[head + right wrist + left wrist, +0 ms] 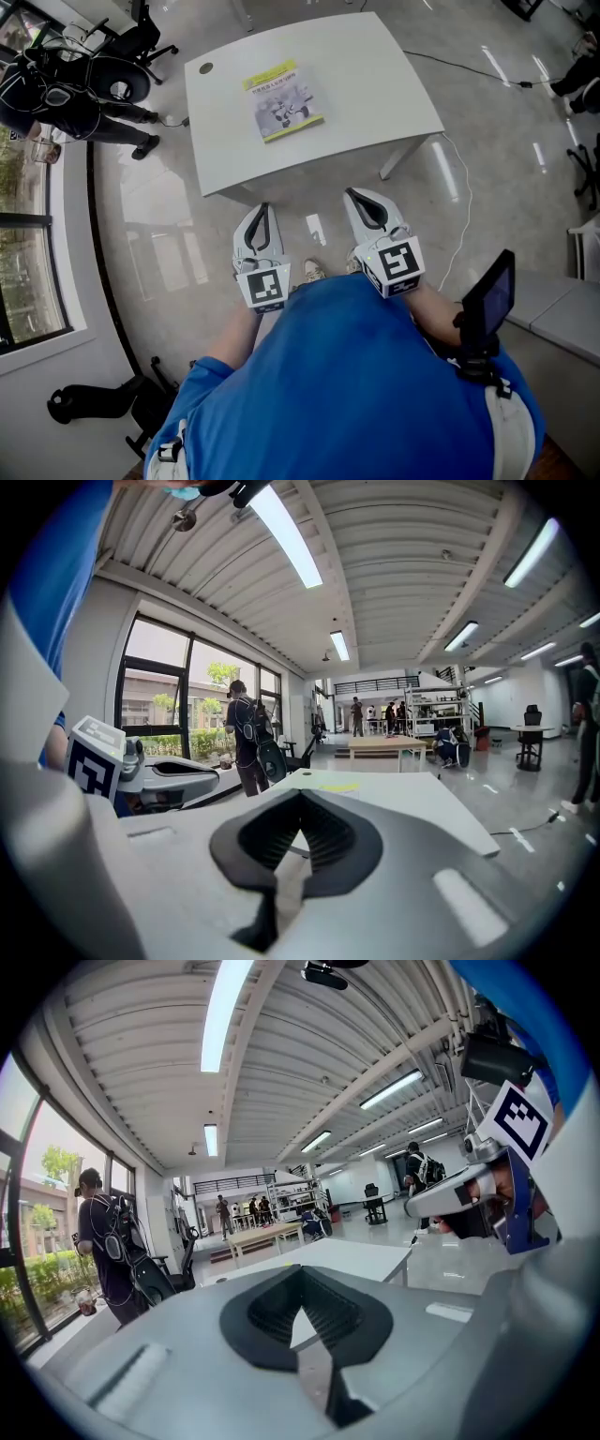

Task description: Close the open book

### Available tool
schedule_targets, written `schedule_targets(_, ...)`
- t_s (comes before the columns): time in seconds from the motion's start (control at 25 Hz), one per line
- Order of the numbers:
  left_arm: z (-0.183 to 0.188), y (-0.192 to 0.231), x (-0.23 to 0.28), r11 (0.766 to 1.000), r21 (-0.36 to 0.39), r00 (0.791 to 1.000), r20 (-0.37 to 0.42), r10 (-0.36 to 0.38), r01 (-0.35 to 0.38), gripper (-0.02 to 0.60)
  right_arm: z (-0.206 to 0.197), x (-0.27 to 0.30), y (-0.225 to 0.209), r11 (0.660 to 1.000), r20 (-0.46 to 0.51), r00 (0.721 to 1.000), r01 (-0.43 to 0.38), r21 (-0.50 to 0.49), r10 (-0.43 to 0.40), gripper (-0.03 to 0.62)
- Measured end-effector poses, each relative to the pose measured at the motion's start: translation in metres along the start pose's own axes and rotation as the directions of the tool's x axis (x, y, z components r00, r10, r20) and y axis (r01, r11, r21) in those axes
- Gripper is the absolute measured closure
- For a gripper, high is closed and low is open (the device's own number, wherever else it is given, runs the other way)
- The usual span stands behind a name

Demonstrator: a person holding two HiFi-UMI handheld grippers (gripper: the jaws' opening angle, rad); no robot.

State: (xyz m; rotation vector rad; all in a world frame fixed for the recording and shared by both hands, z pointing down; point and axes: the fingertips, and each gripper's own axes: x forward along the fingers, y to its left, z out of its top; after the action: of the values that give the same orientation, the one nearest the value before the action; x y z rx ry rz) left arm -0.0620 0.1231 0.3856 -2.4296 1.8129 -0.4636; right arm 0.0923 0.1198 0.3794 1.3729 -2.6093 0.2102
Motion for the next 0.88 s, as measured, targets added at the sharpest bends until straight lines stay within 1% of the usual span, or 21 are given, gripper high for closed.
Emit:
schedule_targets(0.12, 0.008, -0.001, 0.004, 1.000, -0.007, 1.000, 0.020, 0.000, 0.000, 0.574, 0.000, 0.001, -0.003, 1.000, -0.005, 1.000, 0.000, 0.005, 0.000, 0.591)
schedule_targets(0.24, 0.008, -0.003, 0.007, 1.000, -0.016, 1.000, 0.028, -0.010, 0.010, 0.574, 0.001, 0.003, -0.005, 1.000, 0.000, 1.000, -0.003, 0.006, 0.003, 0.591)
schedule_targets(0.36, 0.006, -0.002, 0.008, 1.000, -0.006, 1.000, 0.012, -0.012, 0.012, 0.574, 0.003, 0.006, -0.004, 1.000, 0.001, 1.000, -0.010, 0.003, 0.010, 0.592)
schedule_targets(0.52, 0.005, -0.001, 0.012, 1.000, -0.022, 1.000, 0.014, -0.016, 0.016, 0.574, 0.004, 0.008, -0.005, 1.000, 0.000, 1.000, -0.007, 0.003, 0.007, 0.591)
schedule_targets(0.64, -0.001, 0.000, 0.014, 1.000, -0.006, 1.000, -0.007, -0.016, 0.016, 0.574, 0.002, 0.011, -0.007, 1.000, -0.002, 1.000, -0.005, 0.003, 0.005, 0.591)
schedule_targets(0.76, 0.000, 0.001, 0.018, 1.000, -0.021, 1.000, 0.004, -0.022, 0.022, 0.574, 0.001, 0.014, -0.007, 1.000, -0.006, 1.000, -0.003, 0.000, 0.003, 0.591)
schedule_targets(0.88, 0.001, 0.001, 0.019, 1.000, -0.016, 1.000, 0.005, -0.026, 0.026, 0.574, 0.003, 0.015, -0.008, 1.000, -0.005, 1.000, -0.001, -0.005, 0.001, 0.591)
